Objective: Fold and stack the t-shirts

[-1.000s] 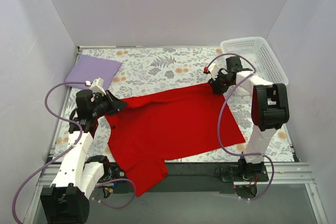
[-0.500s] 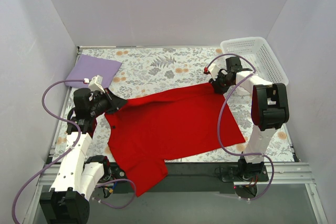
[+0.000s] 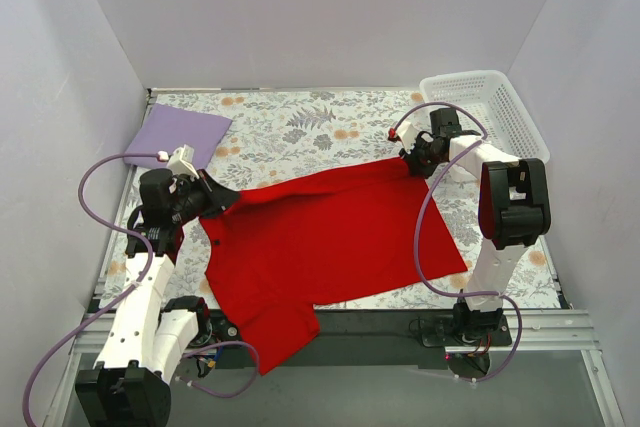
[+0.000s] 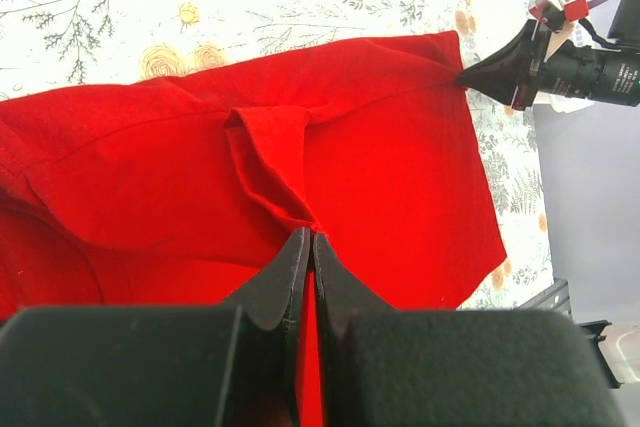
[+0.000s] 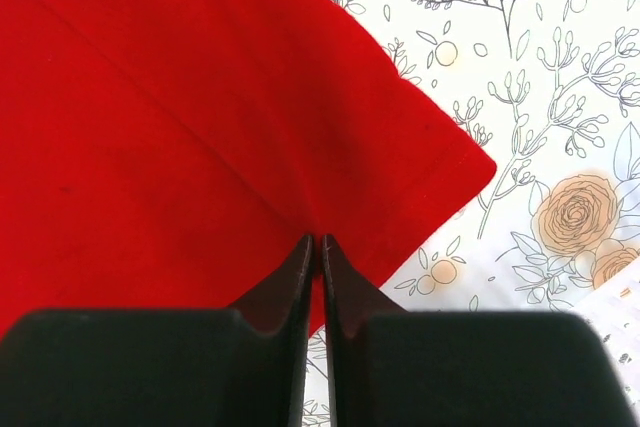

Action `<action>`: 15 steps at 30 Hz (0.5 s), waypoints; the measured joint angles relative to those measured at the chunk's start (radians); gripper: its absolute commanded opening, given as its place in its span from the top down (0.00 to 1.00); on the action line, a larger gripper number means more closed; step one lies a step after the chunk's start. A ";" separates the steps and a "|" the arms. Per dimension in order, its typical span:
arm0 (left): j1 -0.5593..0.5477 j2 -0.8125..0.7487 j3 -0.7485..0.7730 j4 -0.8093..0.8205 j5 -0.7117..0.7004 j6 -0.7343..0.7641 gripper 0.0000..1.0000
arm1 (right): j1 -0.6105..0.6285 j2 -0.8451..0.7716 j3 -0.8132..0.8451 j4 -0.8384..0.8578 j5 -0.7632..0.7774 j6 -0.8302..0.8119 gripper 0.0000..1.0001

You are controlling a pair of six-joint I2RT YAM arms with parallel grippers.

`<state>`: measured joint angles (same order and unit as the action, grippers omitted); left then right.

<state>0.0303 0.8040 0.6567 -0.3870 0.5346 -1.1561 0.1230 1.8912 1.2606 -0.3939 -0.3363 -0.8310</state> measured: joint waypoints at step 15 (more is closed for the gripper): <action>0.000 -0.001 0.046 -0.085 -0.089 -0.025 1.00 | -0.003 -0.051 0.000 0.000 0.016 -0.013 0.90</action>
<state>0.0303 0.8028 0.7029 -0.4721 0.4458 -1.1809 0.1200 1.8397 1.2606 -0.3939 -0.3202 -0.8436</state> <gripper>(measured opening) 0.011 0.100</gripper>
